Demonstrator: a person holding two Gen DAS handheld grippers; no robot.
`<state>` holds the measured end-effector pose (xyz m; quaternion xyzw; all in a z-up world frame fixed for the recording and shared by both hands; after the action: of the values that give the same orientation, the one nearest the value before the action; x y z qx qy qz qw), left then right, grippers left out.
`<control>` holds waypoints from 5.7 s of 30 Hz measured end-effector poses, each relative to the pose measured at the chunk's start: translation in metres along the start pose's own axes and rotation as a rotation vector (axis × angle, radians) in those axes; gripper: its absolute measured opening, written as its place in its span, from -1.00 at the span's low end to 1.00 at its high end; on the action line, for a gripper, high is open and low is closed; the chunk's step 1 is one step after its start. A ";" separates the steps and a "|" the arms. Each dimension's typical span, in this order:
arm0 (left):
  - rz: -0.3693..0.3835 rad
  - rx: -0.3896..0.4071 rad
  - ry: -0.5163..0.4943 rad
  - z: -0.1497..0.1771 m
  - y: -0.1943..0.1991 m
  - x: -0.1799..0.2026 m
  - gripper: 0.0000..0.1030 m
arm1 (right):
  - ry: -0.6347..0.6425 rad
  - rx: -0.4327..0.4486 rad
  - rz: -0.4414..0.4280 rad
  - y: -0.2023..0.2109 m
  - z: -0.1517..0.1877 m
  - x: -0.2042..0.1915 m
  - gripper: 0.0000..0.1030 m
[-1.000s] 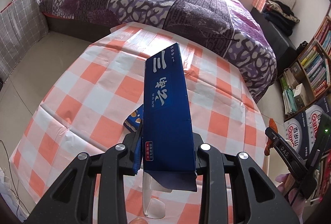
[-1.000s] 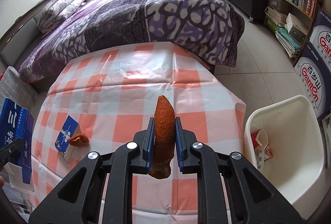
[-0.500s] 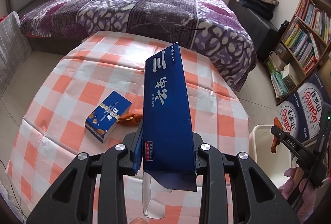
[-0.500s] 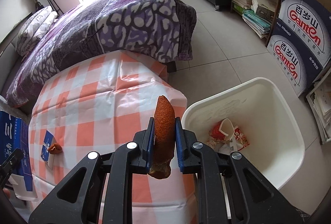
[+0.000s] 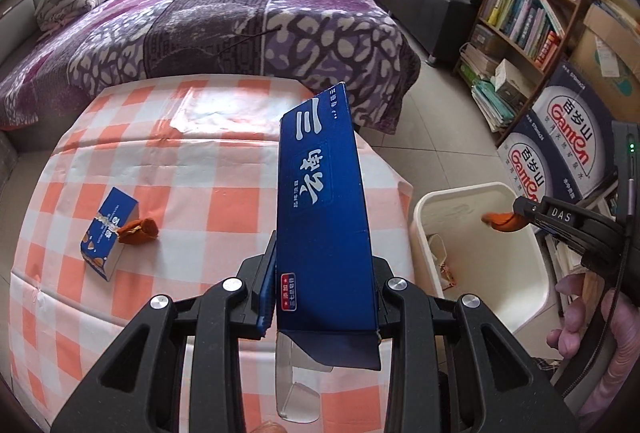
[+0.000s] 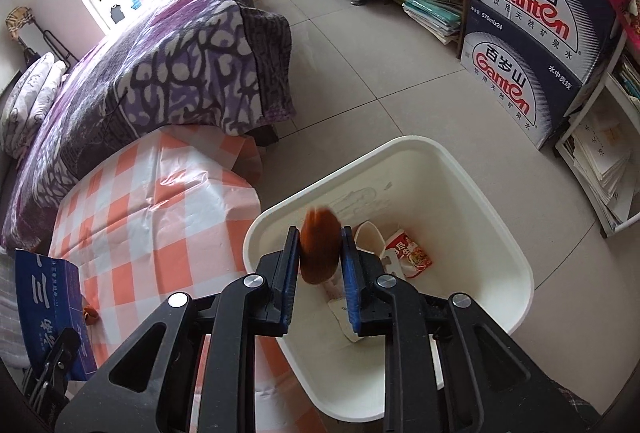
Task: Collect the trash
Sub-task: 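Carry the orange peel to the bin and open the right tool while the left carries the blue box, then open the left tool over the white bin to drop the long blue box, then move the left tool back over the table toward the orange peel piece, then close the left tool on the orange peel piece and lift it, then grasp the small blue biscuit box with the right tool while the left holds the peel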
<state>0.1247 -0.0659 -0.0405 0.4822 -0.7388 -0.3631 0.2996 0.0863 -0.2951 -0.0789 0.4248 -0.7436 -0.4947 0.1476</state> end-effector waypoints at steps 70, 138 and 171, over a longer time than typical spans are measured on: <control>-0.359 -0.215 -0.029 0.014 -0.103 -0.182 -0.56 | 0.048 -0.106 0.009 -0.022 0.025 -0.026 0.62; -0.144 0.161 0.587 0.018 0.108 -0.317 -0.37 | 0.344 -0.157 -0.282 -0.039 0.155 -0.267 0.62; -0.167 0.267 0.838 0.063 0.185 -0.430 -0.35 | 0.548 -0.197 -0.162 -0.062 0.227 -0.433 0.25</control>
<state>0.1357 0.4000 0.0369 0.6802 -0.5525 -0.0609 0.4779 0.2294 0.1709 -0.1515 0.5840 -0.5883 -0.4417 0.3432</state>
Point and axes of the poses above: each gripper's, at about its wrist camera, not at the fingertips, and y roughly against the way its jaws point, x to its right, z to its underside, the point moved 5 cm from there along -y, roughly the way its jaws point
